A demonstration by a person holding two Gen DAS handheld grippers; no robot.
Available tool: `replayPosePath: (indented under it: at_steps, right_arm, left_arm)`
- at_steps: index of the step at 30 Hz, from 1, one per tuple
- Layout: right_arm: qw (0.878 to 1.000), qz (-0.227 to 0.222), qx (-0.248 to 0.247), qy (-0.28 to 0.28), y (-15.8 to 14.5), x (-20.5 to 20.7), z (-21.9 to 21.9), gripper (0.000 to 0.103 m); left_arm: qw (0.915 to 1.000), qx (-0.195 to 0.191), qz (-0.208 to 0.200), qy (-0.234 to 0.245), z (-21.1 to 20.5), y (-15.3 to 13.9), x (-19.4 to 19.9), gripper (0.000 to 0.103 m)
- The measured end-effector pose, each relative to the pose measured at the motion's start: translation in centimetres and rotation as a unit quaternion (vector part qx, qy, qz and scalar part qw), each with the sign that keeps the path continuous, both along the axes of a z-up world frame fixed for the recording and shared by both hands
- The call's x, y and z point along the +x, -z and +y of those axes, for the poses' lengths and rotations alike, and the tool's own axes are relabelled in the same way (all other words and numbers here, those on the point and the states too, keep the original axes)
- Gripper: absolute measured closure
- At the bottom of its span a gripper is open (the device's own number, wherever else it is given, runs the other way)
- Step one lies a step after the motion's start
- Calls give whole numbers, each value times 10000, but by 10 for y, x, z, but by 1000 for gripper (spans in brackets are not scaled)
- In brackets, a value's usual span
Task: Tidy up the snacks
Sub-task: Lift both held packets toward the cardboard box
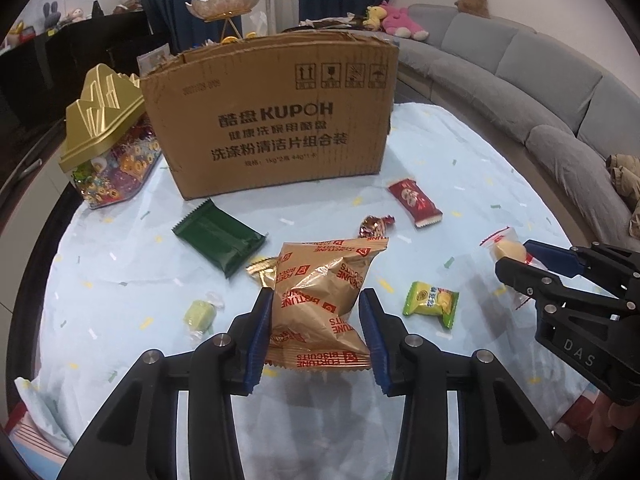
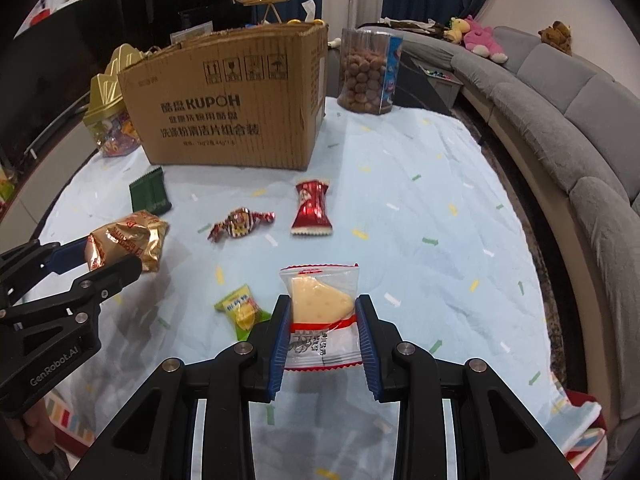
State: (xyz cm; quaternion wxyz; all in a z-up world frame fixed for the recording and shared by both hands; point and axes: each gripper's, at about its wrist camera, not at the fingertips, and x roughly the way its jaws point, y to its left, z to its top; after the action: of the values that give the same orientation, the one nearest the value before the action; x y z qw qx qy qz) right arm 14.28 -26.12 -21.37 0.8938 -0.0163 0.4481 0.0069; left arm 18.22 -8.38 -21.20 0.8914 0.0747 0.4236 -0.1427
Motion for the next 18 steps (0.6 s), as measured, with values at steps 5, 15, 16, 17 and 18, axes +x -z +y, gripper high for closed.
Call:
replayPosePath:
  at_steps: [5, 15, 16, 17, 18]
  right_arm:
    - [9999, -111, -31, -56, -12, 3, 7, 70]
    - [9993, -314, 1, -180, -38, 11, 22, 70]
    - [9993, -332, 4, -194, -41, 13, 24, 70]
    - [9992, -352, 4, -208, -43, 14, 26, 70]
    - [9991, -367, 3, -220, -45, 15, 27, 70]
  left_arm:
    - [9999, -30, -48, -120, 6, -10, 3, 61]
    - [9991, -109, -92, -393, 23, -30, 12, 61]
    - [9990, -112, -96, -416, 24, -32, 13, 61]
    - [9989, -111, -103, -445, 26, -35, 15, 61]
    - [9988, -114, -112, -471, 27, -37, 16, 61]
